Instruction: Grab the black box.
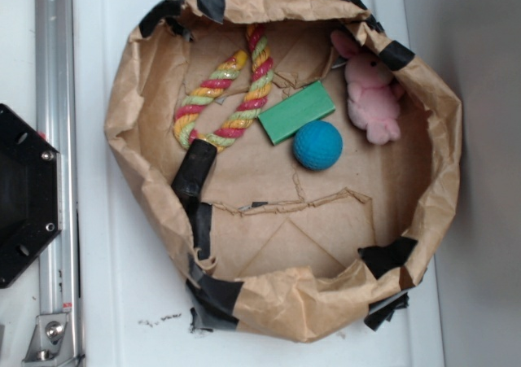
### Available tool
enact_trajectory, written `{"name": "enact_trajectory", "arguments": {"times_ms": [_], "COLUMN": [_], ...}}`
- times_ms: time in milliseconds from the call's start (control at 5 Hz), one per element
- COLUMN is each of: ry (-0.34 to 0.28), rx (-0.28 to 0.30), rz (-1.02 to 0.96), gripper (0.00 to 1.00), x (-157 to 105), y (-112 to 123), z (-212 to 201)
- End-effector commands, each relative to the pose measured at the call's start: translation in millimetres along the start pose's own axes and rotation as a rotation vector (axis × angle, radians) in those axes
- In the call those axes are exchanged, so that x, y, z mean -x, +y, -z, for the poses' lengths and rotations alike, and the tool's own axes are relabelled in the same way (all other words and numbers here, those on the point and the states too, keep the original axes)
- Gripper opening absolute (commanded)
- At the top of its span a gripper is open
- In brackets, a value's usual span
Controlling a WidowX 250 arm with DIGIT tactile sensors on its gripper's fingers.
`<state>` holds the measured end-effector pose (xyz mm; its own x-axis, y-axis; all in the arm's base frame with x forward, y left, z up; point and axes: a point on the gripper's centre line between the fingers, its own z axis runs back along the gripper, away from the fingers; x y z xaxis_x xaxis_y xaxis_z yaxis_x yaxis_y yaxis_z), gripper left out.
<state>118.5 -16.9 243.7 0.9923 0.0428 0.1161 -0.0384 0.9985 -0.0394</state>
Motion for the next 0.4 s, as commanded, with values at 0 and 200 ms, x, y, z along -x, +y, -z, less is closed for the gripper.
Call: {"name": "enact_trajectory", "arguments": {"times_ms": [0, 200], "ry": [0.0, 0.039], "rx": [0.0, -0.059], "rz": [0.0, -0.236], "gripper": [1.0, 1.0], "x": [0.0, -44.0], "y": [0.0, 25.5], "z": [0.0, 26.0]}}
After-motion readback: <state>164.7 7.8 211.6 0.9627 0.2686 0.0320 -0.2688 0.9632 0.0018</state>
